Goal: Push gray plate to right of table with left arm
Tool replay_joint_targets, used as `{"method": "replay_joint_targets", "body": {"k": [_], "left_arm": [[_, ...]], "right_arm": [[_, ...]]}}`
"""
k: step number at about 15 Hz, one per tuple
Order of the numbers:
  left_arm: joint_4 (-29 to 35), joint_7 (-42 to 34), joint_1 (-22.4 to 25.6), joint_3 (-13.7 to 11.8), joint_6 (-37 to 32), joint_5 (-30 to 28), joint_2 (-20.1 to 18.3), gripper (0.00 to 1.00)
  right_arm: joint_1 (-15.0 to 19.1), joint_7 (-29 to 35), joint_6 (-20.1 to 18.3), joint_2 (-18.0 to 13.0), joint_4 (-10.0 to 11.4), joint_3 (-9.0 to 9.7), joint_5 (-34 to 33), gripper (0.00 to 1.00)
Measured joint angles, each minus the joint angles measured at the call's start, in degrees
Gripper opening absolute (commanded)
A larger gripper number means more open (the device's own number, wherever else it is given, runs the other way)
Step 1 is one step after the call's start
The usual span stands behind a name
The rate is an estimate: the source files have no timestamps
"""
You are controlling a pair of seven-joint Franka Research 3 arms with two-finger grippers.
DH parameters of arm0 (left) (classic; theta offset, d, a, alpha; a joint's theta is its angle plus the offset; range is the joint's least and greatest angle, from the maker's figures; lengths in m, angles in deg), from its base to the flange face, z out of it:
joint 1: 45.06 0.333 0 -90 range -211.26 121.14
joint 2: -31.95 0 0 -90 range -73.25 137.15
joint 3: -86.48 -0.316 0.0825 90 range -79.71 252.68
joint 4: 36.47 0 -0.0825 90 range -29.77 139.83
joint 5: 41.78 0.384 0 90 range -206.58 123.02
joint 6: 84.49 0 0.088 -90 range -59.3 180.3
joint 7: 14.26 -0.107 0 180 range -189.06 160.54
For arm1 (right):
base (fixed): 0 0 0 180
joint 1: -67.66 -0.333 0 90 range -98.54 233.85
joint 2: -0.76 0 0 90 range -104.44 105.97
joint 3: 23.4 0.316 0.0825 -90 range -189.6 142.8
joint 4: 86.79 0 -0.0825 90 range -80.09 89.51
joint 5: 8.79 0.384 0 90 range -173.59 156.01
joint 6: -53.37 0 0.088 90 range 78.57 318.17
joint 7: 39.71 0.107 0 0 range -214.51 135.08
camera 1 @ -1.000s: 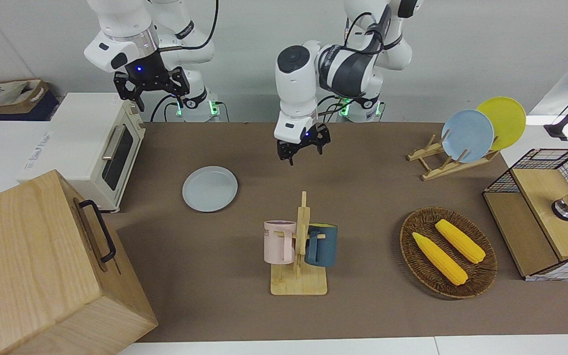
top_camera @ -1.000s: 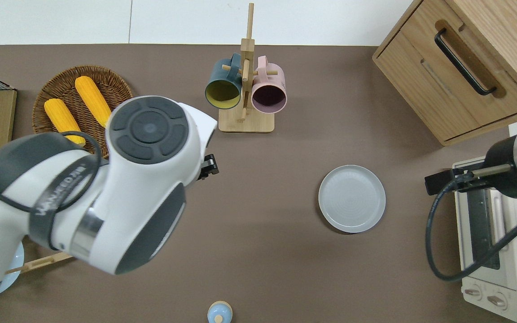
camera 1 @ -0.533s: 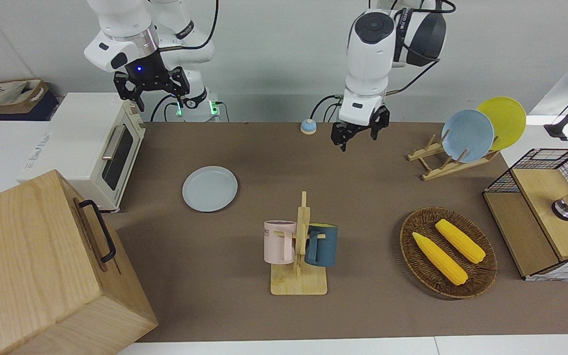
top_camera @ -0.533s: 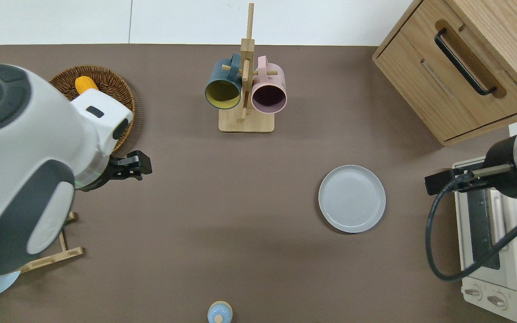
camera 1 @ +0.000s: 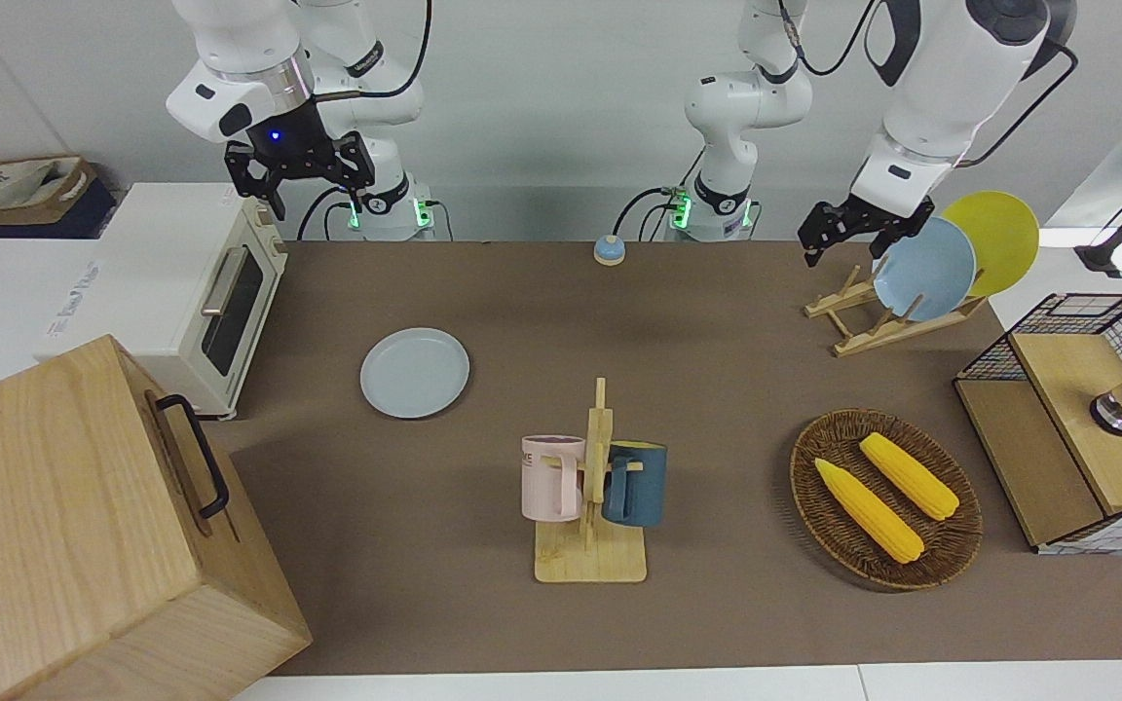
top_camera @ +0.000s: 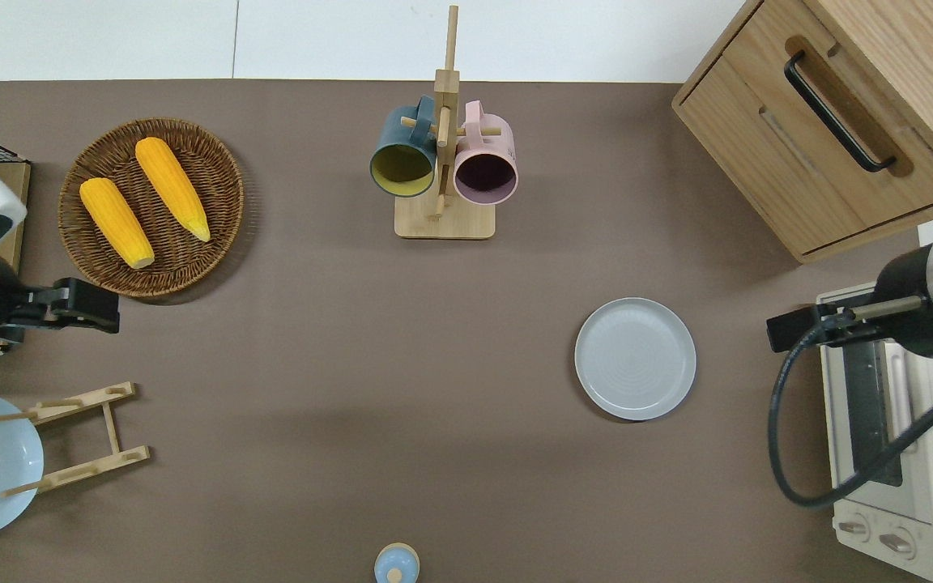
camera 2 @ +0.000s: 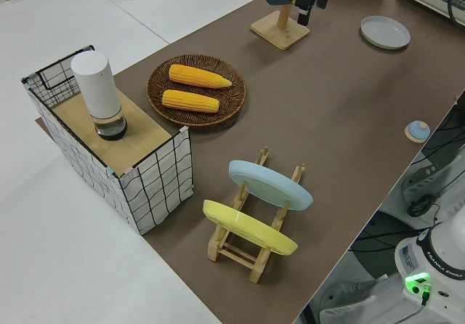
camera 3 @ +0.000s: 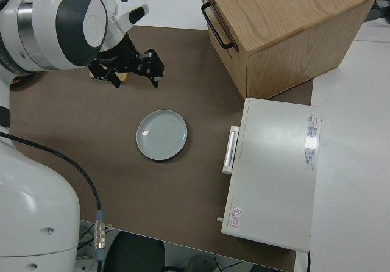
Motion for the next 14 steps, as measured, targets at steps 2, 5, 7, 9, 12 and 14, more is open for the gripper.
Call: {"method": "replay_joint_targets", "body": {"k": [2,5,7,9,12,14], "left_arm": [[0.1,-4.34,3.47,-0.01,-0.15,-0.6,-0.14,0.99],[0.93,-8.28,6.25,0.01,-0.08,-1.1,-0.59,1.0],[2.6,-8.56,6.22,0.55,1.08,-1.63,-1.41,1.0],[7.07,-8.55,6.08,1.86,4.74,-3.31,-3.87,1.0],[10.38,-7.33,5.02,4.25,6.11,-4.13,-6.7,1.0],[10.85,-5.47,4.41,6.08,6.15,-4.14,-7.73,1.0]], "right_arm": [[0.0,0.0,0.0,0.0,0.0,0.0,0.0,0.983],[0.0,0.0,0.0,0.0,0.0,0.0,0.0,0.983],[0.0,0.0,0.0,0.0,0.0,0.0,0.0,0.983],[0.0,0.0,0.0,0.0,0.0,0.0,0.0,0.983],[0.0,0.0,0.0,0.0,0.0,0.0,0.0,0.983],[0.0,0.0,0.0,0.0,0.0,0.0,0.0,0.983]]}}
